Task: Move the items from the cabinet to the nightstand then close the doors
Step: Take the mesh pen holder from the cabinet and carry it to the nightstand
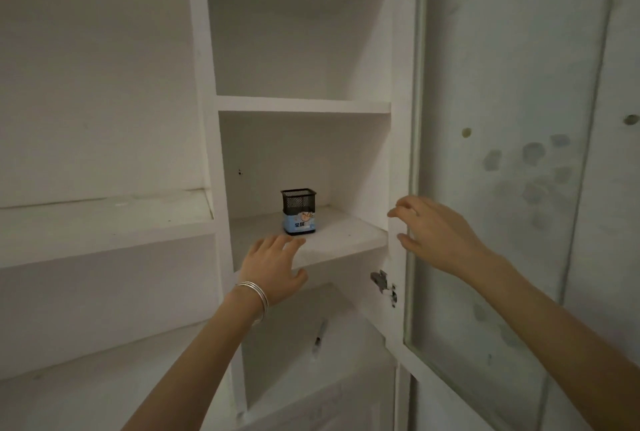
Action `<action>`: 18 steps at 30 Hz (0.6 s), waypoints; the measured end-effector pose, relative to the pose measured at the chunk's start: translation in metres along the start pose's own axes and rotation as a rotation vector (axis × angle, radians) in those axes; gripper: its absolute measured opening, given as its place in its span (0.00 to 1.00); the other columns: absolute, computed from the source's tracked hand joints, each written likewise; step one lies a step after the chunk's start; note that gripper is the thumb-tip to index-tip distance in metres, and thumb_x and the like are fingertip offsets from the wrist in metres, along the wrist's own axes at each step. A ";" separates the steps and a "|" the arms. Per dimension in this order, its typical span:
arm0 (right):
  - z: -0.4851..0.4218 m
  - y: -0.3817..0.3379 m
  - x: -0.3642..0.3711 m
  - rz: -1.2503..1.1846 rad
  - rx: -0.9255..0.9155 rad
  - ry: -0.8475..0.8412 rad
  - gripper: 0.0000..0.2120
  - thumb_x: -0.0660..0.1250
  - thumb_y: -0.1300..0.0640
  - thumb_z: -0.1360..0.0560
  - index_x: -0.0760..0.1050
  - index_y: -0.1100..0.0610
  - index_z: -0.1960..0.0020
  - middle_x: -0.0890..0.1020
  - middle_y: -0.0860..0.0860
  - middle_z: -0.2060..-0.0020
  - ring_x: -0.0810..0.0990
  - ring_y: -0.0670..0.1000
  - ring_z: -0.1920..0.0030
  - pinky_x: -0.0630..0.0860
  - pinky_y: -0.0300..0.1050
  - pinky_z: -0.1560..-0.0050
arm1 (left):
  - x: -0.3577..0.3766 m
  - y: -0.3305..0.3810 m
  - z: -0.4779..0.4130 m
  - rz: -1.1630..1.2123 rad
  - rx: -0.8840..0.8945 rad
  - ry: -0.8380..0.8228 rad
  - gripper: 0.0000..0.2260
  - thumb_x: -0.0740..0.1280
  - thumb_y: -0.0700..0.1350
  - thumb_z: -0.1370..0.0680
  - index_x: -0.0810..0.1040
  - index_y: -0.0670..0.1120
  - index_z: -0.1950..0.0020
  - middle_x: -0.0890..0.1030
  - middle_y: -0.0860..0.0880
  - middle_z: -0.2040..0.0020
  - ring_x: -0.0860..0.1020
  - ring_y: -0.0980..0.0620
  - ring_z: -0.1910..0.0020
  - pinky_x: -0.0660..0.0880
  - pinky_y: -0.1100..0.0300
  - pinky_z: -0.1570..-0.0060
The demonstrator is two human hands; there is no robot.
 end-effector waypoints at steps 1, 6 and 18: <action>-0.007 -0.001 0.010 -0.020 0.018 -0.020 0.16 0.66 0.56 0.26 0.73 0.57 0.39 0.74 0.53 0.42 0.75 0.55 0.46 0.76 0.50 0.57 | 0.007 -0.004 -0.006 0.002 -0.009 -0.012 0.27 0.58 0.59 0.25 0.61 0.53 0.28 0.68 0.52 0.31 0.64 0.51 0.33 0.58 0.55 0.34; -0.052 -0.001 0.051 -0.079 0.016 -0.058 0.18 0.60 0.53 0.23 0.68 0.55 0.34 0.71 0.50 0.38 0.71 0.51 0.42 0.71 0.44 0.54 | 0.039 -0.026 -0.042 -0.007 -0.080 -0.049 0.29 0.56 0.62 0.25 0.60 0.49 0.28 0.67 0.49 0.31 0.66 0.49 0.33 0.61 0.55 0.36; -0.174 0.013 0.139 -0.345 -0.014 -0.146 0.20 0.63 0.57 0.24 0.67 0.55 0.32 0.70 0.53 0.36 0.69 0.54 0.37 0.67 0.45 0.45 | 0.089 -0.087 -0.138 0.097 -0.394 -0.150 0.38 0.66 0.63 0.29 0.58 0.45 0.27 0.67 0.45 0.30 0.67 0.45 0.34 0.67 0.53 0.41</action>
Point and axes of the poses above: each hand's wrist, its own z-axis away from the middle knuckle, its own x-axis out of the palm, y = z × x, the point moved 8 cm from there along -z, towards the middle knuckle
